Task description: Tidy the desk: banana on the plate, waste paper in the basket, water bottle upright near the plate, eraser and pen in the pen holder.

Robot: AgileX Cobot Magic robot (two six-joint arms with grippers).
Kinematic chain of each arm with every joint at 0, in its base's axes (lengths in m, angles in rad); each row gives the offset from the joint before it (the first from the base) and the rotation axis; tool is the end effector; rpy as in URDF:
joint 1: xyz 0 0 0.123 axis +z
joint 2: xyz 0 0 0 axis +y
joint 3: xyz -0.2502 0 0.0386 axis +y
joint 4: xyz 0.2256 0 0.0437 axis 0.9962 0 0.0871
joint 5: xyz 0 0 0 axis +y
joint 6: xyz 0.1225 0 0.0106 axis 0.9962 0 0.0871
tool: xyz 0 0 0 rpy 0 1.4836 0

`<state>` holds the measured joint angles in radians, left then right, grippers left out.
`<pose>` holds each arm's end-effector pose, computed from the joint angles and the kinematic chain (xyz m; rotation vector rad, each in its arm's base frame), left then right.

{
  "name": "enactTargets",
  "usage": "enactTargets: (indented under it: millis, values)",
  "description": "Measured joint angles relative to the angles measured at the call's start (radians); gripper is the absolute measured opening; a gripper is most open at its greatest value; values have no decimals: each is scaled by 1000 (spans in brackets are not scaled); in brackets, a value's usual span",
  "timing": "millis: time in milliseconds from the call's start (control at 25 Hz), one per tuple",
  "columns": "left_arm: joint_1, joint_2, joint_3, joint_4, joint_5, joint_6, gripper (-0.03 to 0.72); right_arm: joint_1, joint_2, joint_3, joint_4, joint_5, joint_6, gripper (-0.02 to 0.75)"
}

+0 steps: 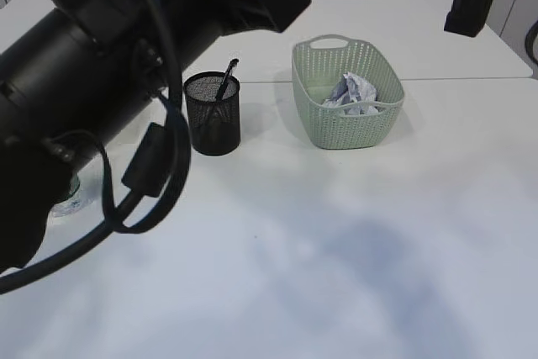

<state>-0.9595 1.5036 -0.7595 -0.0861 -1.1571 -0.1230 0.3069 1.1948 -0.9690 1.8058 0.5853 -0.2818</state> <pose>0.1944 -0.2606 0.3131 0.3685 1.0600 -0.9617 0.2444 0.1468 0.3635 0.6455 1.8053 1.8210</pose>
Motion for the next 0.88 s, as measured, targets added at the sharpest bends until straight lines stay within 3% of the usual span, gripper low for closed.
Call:
enactTargets:
  millis: [120, 240, 680, 880]
  values:
    - [2, 0, 0, -2, 0, 0, 55, 0, 0, 0, -2, 0, -13, 276]
    - [2, 0, 0, -2, 0, 0, 55, 0, 0, 0, -2, 1, -48, 330]
    - [16, -6, 0, -2, 10, 2, 55, 0, -5, 0, -2, -10, -187, 347]
    - [72, -64, 0, -2, 168, 2, 54, 0, -33, 0, -22, -62, -286, 347]
